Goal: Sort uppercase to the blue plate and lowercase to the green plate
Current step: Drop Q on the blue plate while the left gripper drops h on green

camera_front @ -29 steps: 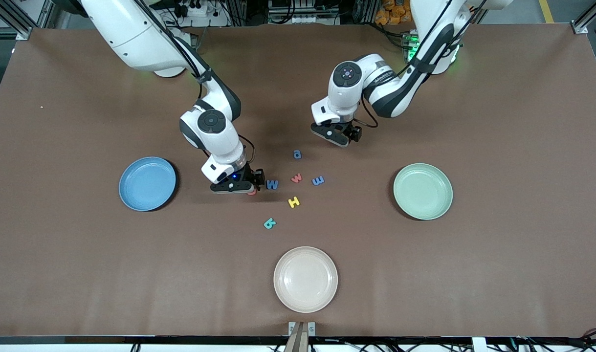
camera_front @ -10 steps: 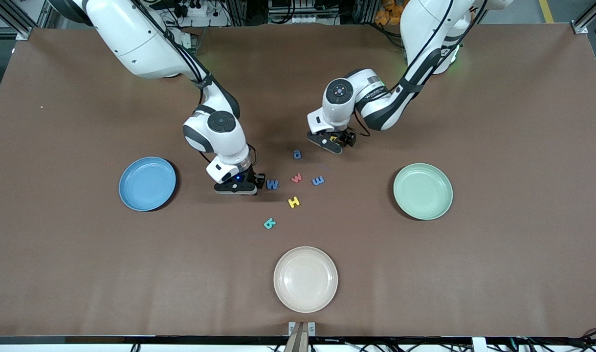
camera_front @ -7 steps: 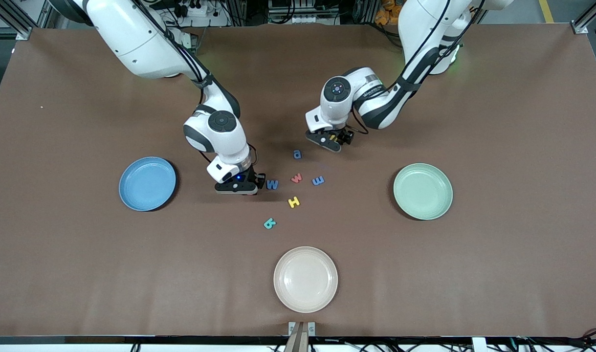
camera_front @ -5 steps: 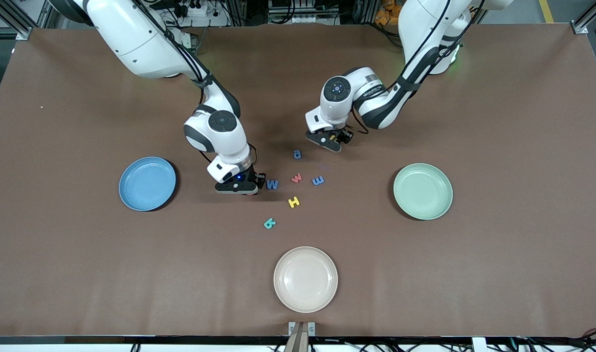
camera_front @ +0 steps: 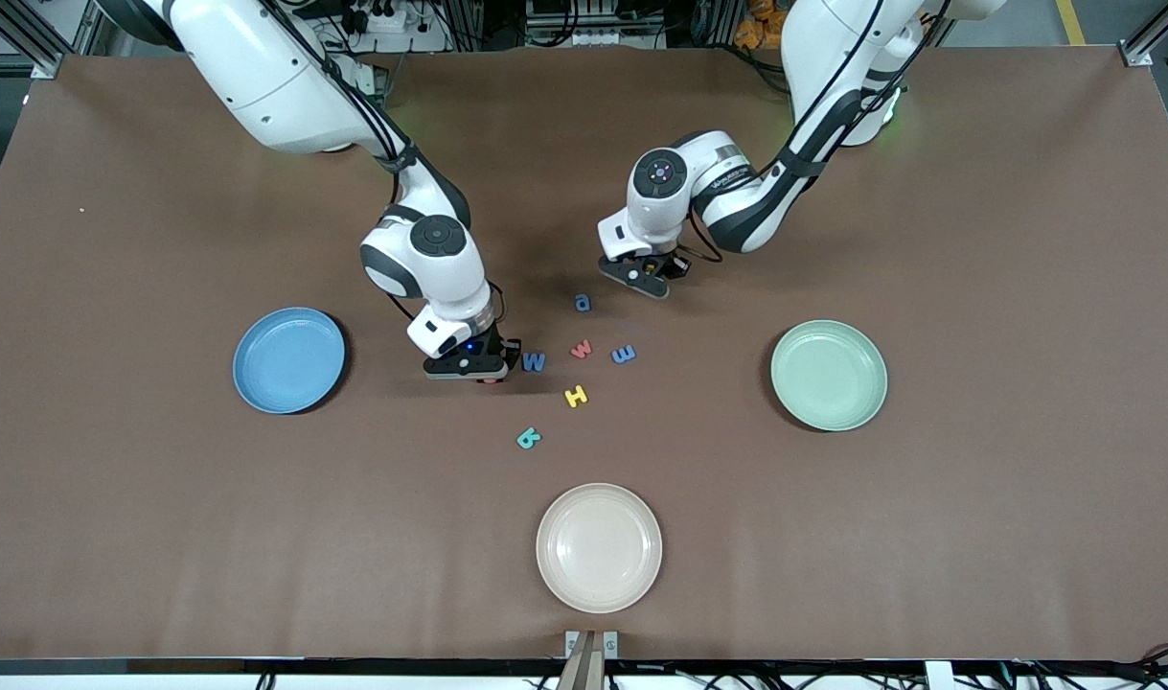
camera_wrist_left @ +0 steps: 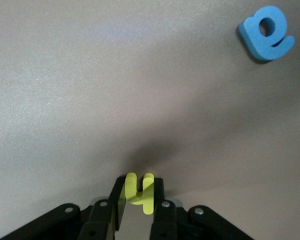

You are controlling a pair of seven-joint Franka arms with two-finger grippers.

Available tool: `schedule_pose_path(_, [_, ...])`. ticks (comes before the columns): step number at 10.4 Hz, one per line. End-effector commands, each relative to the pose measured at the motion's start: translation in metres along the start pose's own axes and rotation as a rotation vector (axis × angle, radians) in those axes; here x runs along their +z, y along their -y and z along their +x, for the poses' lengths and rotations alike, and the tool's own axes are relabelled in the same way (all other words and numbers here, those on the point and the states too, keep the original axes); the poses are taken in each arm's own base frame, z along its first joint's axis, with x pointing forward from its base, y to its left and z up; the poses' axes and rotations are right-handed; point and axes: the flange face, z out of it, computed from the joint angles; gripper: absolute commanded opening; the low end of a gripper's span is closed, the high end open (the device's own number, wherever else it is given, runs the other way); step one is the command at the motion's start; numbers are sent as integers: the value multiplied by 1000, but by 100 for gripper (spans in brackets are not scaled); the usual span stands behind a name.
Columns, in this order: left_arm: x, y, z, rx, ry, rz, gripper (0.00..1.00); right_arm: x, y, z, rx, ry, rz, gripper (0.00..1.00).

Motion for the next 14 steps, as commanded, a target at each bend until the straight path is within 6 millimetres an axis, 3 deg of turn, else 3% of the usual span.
schedule_pose_path(1, [-9, 11, 8, -66, -30, 15, 0, -2, 1, 9, -15, -7, -35, 23])
schedule_pose_path(3, [-28, 37, 20, -141, -65, 18, 0, -6, -3, 18, -39, -8, -63, 23])
schedule_pose_path(4, [-40, 54, 24, -175, -74, 31, 0, -13, -14, 27, -79, -5, -91, 22])
schedule_pose_path(7, [-89, 107, 31, -272, -97, 92, 0, -39, -72, 63, -197, 37, -209, 22])
schedule_pose_path(9, [-116, 149, 34, -350, -111, 117, 0, -53, -102, 76, -264, 66, -244, 22])
schedule_pose_path(12, [-137, 229, 40, -481, -138, 117, 0, -64, -160, 82, -335, 113, -257, 22])
schedule_pose_path(14, [-141, 273, 41, -539, -141, 113, 0, -65, -192, 79, -352, 139, -264, 22])
